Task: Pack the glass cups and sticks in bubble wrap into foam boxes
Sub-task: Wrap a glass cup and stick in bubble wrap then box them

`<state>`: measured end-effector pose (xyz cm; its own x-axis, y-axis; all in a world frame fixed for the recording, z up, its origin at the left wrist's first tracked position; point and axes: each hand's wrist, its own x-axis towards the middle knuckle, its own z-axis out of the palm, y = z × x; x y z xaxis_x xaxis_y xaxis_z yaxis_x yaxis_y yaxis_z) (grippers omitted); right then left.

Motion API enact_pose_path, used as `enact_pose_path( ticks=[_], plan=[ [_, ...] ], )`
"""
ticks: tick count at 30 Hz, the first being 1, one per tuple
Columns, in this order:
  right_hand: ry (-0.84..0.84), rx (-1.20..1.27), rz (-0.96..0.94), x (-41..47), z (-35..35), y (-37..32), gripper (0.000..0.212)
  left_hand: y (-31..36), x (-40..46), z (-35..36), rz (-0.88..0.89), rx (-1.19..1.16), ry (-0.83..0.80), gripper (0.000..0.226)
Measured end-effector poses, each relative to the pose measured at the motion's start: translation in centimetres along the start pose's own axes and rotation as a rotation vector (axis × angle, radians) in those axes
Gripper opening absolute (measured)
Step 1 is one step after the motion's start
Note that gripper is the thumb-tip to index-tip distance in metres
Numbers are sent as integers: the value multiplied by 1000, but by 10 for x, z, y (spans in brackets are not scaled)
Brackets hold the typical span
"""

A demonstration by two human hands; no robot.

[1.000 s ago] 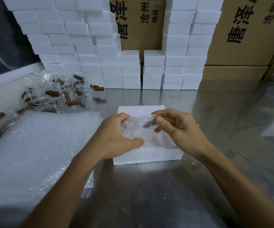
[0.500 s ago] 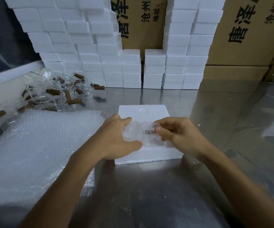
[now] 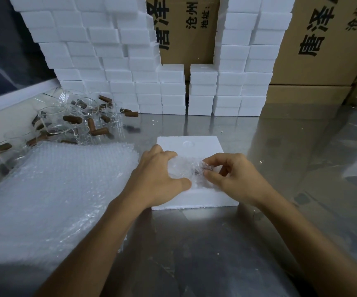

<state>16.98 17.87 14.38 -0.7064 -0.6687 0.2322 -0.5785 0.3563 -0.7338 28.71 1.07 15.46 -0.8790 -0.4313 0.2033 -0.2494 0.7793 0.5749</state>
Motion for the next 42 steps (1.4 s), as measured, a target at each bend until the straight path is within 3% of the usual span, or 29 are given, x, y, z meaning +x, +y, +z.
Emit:
enact_pose_path(
  ticks=[5, 7, 10, 14, 16, 21, 25, 33, 38, 42],
  plan=[
    [176, 117, 15, -1, -3, -3, 24, -4, 0, 2, 29, 86, 0, 100],
    [285, 208, 55, 0, -6, -2, 28, -4, 1, 1, -30, -62, 17, 111],
    [240, 325, 194, 1, -7, 2, 46, -8, 7, 1, -193, -402, 131, 97],
    [137, 456, 252, 2, -4, 5, 50, -10, 8, 7, -280, -693, 88, 89],
    [233, 484, 183, 2, -7, 2, 44, -7, 6, 4, -241, -759, 156, 88],
    [490, 584, 33, 4, -18, -7, 39, 5, 4, -13, -14, -824, 488, 51],
    [538, 684, 13, 4, -18, -8, 24, 11, 1, -16, 43, -899, 589, 38],
    [445, 727, -1, 1, -11, -7, 9, 1, -1, -17, 63, -787, 474, 56],
    [397, 681, 68, 1, -13, -4, 9, -7, 1, -15, 15, -574, 377, 37],
    [428, 624, 171, 6, -13, 0, 25, -8, 4, -8, -99, -541, 415, 44]
  ],
)
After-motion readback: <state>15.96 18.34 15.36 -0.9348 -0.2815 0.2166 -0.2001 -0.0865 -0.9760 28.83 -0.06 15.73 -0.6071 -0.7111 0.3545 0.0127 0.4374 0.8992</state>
